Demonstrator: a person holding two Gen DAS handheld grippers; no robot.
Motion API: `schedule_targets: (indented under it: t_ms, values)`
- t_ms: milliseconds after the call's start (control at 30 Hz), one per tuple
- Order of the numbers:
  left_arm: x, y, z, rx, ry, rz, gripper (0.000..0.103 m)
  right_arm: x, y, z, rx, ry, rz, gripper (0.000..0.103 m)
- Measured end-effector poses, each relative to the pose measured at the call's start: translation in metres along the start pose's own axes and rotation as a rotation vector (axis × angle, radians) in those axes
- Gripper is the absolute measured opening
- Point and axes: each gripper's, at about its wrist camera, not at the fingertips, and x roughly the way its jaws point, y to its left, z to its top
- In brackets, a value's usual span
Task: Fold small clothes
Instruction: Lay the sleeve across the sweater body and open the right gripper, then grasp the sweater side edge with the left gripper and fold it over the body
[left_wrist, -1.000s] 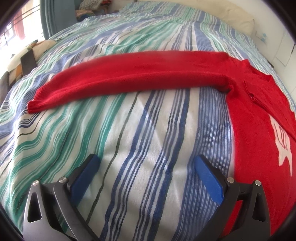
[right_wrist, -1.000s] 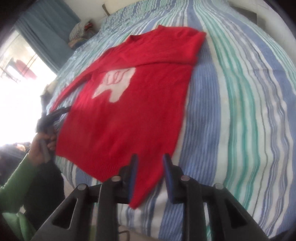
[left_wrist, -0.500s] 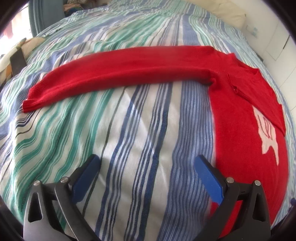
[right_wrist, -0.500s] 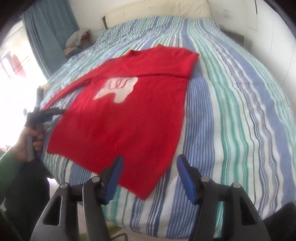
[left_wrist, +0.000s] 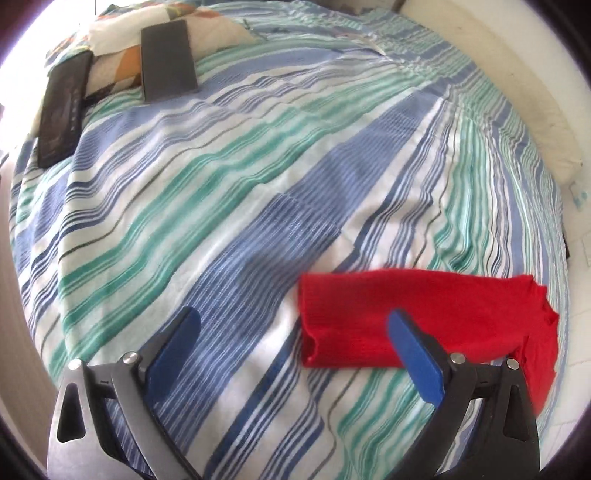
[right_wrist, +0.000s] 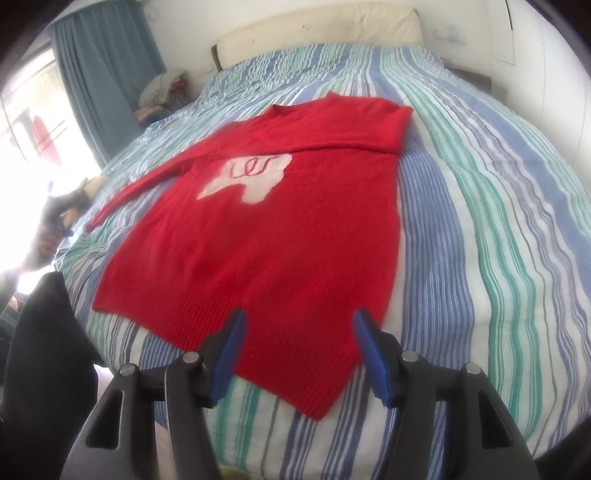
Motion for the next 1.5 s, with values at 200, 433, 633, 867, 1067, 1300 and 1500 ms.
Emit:
schedule_targets:
  t_ms: [200,433,633,867,1067,1300,1500]
  values:
    - [0.027,-0.015,-0.007,0.029,0.077,-0.053,0.082,0.006,0.006,-0.002,-0.017,0.015,-0.003,0.059]
    - [0.025,-0.051,0.001,0.193,0.059,0.025,0.008,0.005,0.006,-0.006,-0.017,0.023,-0.01,0.059]
    - [0.001,-0.063,0.011,0.254,0.024,0.014,0.007,0.004,0.008,-0.006,-0.024,0.014,0.001,0.059]
    - [-0.036,-0.163,0.021,0.341,-0.021,-0.073,0.007,0.006,0.011,-0.005,-0.023,0.013,0.023,0.059]
    - [-0.114,-0.365,-0.026,0.663,-0.108,-0.358,0.007,0.005,0.01,-0.005,-0.013,0.003,0.034,0.059]
    - [-0.113,-0.502,-0.142,0.98,0.005,-0.549,0.04,0.001,-0.001,-0.005,0.032,-0.011,0.036,0.059]
    - [-0.06,-0.477,-0.145,0.922,0.055,-0.449,0.078,-0.004,-0.005,-0.005,0.053,-0.024,0.042,0.059]
